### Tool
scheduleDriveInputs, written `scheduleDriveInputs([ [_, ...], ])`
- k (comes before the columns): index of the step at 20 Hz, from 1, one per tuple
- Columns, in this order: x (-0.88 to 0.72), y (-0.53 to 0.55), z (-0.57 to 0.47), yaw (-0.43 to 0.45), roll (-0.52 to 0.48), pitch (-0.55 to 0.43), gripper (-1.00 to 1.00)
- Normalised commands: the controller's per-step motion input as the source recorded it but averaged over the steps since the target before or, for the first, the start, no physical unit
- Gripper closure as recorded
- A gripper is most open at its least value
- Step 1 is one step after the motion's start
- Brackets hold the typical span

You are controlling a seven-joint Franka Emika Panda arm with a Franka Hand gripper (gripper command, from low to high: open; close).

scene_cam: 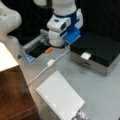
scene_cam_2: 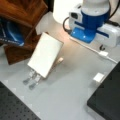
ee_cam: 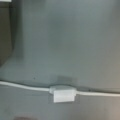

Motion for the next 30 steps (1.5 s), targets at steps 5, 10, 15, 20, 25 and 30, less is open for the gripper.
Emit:
scheduleDriveInputs([
  [5, 0.45, 0.17, 0.1, -0.157, 0.205, 0.225, -1.0],
  [10, 0.49, 0.18, 0.12, -0.127, 0.116, 0.191, -1.0],
  [15, 0.36, 0.16, 0.11, -0.15, 0.117, 0.181, -1.0],
  [20, 0.31, 0.23, 0.04, -0.18, 0.222, 0.159, -1.0],
  [25, 0.3, 0.15, -0.05, -0.119, 0.191, 0.089, -1.0],
  [30, 0.27, 0.09, -0.01, -0.037, 0.167, 0.064, -1.0],
])
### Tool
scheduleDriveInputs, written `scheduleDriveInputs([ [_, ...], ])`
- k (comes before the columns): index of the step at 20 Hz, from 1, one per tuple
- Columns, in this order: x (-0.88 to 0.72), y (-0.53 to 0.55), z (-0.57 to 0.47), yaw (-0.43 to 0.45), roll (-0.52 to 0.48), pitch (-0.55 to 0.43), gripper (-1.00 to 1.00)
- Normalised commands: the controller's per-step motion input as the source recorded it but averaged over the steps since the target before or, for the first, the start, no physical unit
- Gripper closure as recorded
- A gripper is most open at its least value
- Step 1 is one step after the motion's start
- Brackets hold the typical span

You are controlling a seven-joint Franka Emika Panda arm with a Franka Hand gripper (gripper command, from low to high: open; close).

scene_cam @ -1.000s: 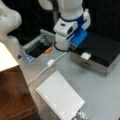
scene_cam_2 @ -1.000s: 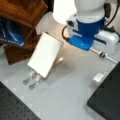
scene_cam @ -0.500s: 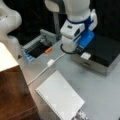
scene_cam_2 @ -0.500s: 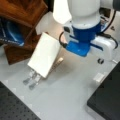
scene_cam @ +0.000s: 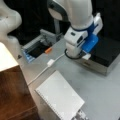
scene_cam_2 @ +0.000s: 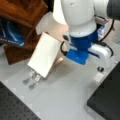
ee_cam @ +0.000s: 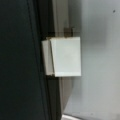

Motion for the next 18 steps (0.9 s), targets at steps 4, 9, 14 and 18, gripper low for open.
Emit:
scheduleDriveInputs([
  [4, 0.24, 0.06, 0.03, 0.003, 0.17, 0.071, -1.0],
  [9, 0.21, 0.03, -0.11, 0.03, 0.217, 0.026, -1.0],
  [14, 0.06, -0.03, -0.18, 0.045, 0.254, 0.008, -1.0],
  [18, -0.09, -0.08, -0.19, 0.023, 0.275, -0.01, -1.0],
])
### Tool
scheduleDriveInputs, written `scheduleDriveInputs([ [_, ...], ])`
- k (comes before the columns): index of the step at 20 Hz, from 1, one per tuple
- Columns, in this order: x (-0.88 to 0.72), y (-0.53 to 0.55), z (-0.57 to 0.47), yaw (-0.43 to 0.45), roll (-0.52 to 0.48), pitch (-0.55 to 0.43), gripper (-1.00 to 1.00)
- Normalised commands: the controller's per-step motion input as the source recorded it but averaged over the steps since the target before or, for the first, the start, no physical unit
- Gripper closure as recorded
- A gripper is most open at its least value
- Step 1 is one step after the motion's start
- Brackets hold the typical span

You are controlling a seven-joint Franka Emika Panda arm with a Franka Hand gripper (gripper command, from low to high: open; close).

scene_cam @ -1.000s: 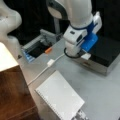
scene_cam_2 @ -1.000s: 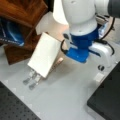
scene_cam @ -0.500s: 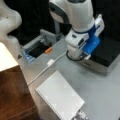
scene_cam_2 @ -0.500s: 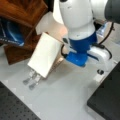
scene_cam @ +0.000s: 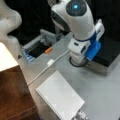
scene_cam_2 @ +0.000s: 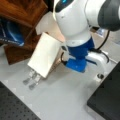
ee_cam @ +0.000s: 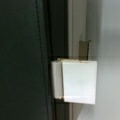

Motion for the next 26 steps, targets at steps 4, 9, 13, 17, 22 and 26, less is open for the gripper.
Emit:
scheduleDriveInputs([
  [4, -0.22, -0.1, -0.18, 0.053, 0.256, -0.006, -1.0],
  [9, -0.27, -0.09, -0.13, 0.002, 0.318, 0.001, -1.0],
  [13, -0.28, -0.04, -0.13, -0.069, 0.329, -0.026, -1.0],
  [17, -0.27, -0.05, -0.18, -0.113, 0.306, -0.072, -1.0],
  [22, -0.21, -0.04, -0.19, -0.155, 0.278, -0.109, -1.0],
  [26, -0.13, 0.04, -0.18, -0.192, 0.242, -0.117, -1.0],
])
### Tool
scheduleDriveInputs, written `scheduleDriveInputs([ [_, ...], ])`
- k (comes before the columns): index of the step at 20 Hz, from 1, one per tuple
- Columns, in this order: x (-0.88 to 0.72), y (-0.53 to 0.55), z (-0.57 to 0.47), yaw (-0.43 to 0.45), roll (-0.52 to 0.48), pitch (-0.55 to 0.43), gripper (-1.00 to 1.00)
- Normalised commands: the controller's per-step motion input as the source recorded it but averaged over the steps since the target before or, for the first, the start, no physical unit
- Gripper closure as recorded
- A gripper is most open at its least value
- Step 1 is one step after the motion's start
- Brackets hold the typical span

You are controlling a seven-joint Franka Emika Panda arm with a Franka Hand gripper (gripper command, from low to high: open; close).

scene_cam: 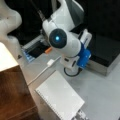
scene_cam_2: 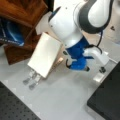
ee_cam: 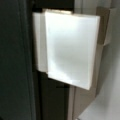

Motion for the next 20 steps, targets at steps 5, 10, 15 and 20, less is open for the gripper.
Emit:
scheduleDriveInputs([
  [5, -0.05, 0.06, -0.16, -0.191, 0.223, -0.137, -1.0],
  [10, 0.0, 0.05, -0.19, -0.117, 0.174, -0.106, -1.0],
  [15, 0.05, -0.01, -0.21, -0.1, 0.157, -0.098, -1.0],
  [20, 0.07, -0.04, -0.18, -0.079, 0.194, -0.126, -1.0],
])
